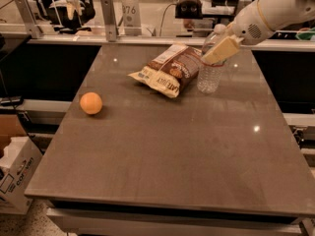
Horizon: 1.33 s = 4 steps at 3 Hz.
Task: Move water bottle near brown chip bag
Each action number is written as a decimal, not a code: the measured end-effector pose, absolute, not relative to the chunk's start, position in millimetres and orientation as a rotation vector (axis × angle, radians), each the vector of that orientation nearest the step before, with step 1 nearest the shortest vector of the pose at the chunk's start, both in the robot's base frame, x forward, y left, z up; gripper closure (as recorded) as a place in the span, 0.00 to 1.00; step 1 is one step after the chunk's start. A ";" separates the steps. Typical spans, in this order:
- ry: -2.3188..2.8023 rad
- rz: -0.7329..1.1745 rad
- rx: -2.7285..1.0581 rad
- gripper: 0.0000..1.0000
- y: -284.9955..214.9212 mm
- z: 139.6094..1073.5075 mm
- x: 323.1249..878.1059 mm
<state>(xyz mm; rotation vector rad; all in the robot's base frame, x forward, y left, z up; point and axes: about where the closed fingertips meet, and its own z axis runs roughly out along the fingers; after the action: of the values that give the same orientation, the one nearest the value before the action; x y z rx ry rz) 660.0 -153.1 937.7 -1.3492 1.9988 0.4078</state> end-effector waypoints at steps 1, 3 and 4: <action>2.001 0.430 -1.338 0.61 -150.5 930.0 666.9; 1.999 0.434 -1.351 0.15 -141.4 922.3 675.1; 1.999 0.438 -1.355 0.00 -139.1 919.9 675.8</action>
Offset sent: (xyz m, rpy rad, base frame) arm 0.0192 0.0099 -0.0107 0.0313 0.0090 0.0024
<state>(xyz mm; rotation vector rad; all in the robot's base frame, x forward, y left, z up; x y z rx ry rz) 675.8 -139.1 919.9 -1.3552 1.9995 0.4382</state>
